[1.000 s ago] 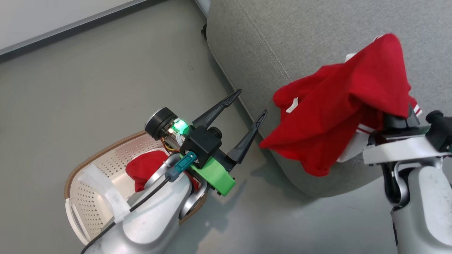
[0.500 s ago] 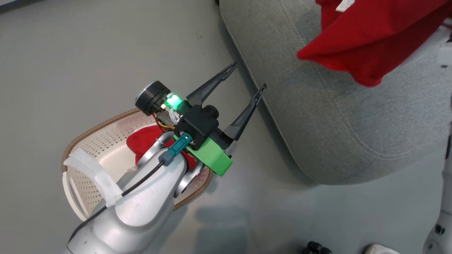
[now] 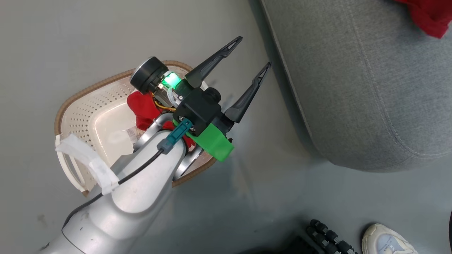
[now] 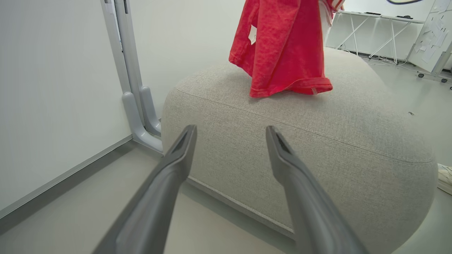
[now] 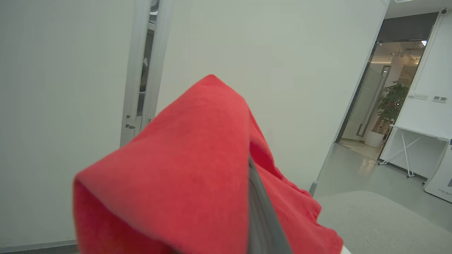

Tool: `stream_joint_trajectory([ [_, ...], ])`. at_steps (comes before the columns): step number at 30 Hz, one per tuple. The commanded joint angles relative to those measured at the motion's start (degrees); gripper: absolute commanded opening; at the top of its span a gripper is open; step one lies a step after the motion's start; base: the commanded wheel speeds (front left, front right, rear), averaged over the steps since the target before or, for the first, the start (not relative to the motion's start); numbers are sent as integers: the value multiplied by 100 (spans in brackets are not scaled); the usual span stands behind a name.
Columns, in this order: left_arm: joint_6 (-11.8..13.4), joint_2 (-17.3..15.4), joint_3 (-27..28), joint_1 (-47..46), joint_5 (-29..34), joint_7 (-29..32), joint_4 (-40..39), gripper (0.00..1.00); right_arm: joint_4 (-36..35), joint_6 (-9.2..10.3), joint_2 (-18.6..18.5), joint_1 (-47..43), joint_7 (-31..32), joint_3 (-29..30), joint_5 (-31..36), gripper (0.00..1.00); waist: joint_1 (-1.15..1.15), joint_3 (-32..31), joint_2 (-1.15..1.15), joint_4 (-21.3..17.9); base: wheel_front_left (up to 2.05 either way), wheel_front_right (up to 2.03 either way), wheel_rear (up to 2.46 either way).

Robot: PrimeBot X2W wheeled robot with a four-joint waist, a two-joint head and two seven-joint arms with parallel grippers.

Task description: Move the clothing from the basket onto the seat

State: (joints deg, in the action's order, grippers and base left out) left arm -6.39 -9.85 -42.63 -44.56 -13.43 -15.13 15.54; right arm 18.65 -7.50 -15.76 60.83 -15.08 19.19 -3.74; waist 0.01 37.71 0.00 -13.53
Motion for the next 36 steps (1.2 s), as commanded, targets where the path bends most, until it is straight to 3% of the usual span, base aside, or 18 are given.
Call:
stream_joint_trajectory([
  [1,-20,5,0,-125,49,-3,-17,100,182,2,-54,93,-14,-17,58,0,-1,298,0,202,0,0,0],
  [13,-44,84,-28,-199,106,-3,-41,100,1974,3,-261,217,-14,38,345,0,-1,583,0,434,0,0,0],
  [22,-51,60,69,-63,133,-3,-129,100,2593,3,-290,-43,-13,315,440,0,-1,506,0,488,0,0,0],
  [23,-53,54,80,-43,136,-3,-124,100,2599,3,-279,-45,-13,320,449,39,-1,473,0,481,0,0,0],
  [24,-55,54,87,-29,135,-3,-120,100,2590,3,-272,-60,-13,336,447,65,-1,446,0,476,0,0,0],
  [25,-56,58,94,-14,136,-3,-115,100,2557,3,-251,-96,-13,344,434,100,-1,413,0,468,0,0,0],
  [36,-21,167,346,456,61,-3,-145,100,1711,3,-111,-1317,-14,297,229,100,-1,-433,0,505,0,0,0],
])
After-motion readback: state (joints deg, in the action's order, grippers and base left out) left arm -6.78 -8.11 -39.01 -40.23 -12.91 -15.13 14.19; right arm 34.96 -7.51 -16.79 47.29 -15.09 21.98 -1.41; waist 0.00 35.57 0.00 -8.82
